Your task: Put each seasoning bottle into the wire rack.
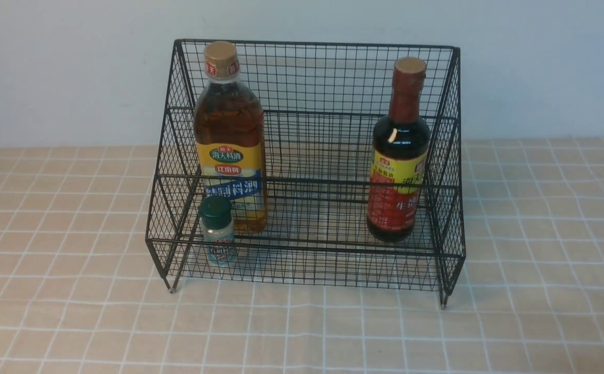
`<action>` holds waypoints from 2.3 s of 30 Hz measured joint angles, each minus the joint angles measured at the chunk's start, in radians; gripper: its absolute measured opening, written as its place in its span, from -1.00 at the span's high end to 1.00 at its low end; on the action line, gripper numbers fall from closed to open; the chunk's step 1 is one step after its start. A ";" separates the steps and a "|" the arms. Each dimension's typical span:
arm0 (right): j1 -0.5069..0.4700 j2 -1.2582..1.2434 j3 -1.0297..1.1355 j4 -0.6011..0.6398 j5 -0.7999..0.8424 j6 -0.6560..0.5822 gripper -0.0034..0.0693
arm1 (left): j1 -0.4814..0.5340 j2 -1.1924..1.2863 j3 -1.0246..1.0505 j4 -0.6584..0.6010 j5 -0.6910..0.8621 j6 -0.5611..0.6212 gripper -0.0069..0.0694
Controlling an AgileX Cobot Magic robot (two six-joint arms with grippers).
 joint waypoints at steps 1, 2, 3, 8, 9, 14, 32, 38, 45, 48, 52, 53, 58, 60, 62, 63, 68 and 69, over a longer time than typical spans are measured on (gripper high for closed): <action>0.000 0.000 0.000 0.000 0.000 0.000 0.94 | 0.000 -0.078 0.107 0.000 -0.037 -0.012 0.84; 0.000 0.000 0.000 0.000 0.000 0.000 0.94 | 0.000 -0.142 0.164 0.000 -0.060 -0.019 0.84; 0.000 0.000 0.000 0.000 0.000 0.000 0.94 | 0.000 -0.193 0.257 -0.001 -0.078 -0.023 0.84; 0.000 0.000 0.000 0.000 0.000 0.000 0.94 | 0.000 -0.370 0.473 -0.009 -0.088 -0.024 0.84; 0.000 0.000 0.000 0.000 0.000 0.000 0.94 | 0.000 -0.407 0.508 -0.009 -0.088 -0.024 0.84; 0.000 0.000 0.000 0.000 0.000 0.000 0.94 | 0.000 -0.547 0.674 0.003 -0.090 -0.024 0.84; 0.000 0.000 0.000 0.000 0.000 0.000 0.94 | 0.077 -0.599 0.989 0.007 -0.631 0.085 0.84; 0.000 0.000 0.000 0.000 0.000 0.001 0.94 | 0.179 -0.629 1.230 -0.020 -0.766 0.084 0.84; 0.000 0.000 0.000 0.000 -0.001 0.001 0.94 | 0.200 -0.629 1.314 -0.024 -0.801 0.086 0.84; 0.000 0.000 0.000 0.000 -0.001 0.001 0.94 | 0.201 -0.629 1.315 -0.024 -0.808 0.086 0.84; 0.000 0.000 0.000 0.000 -0.001 0.001 0.94 | 0.201 -0.629 1.316 -0.024 -0.811 0.086 0.84; 0.000 0.000 0.000 0.000 -0.001 0.001 0.94 | 0.201 -0.629 1.316 -0.024 -0.812 0.086 0.84; 0.000 0.000 0.000 0.000 -0.001 0.013 0.94 | 0.201 -0.629 1.316 -0.024 -0.812 0.086 0.84; 0.000 0.000 0.000 0.000 -0.001 0.015 0.94 | 0.201 -0.629 1.316 -0.024 -0.812 0.086 0.84; 0.000 0.000 0.000 0.001 -0.001 0.015 0.94 | 0.201 -0.629 1.316 -0.024 -0.813 0.086 0.84; 0.000 0.000 0.000 0.001 -0.001 0.016 0.94 | 0.201 -0.629 1.316 -0.024 -0.813 0.086 0.84; 0.000 0.000 0.000 0.001 -0.001 0.016 0.94 | 0.201 -0.629 1.316 -0.024 -0.813 0.086 0.84; 0.000 0.000 0.000 0.001 -0.001 0.017 0.94 | 0.201 -0.629 1.316 -0.024 -0.813 0.086 0.84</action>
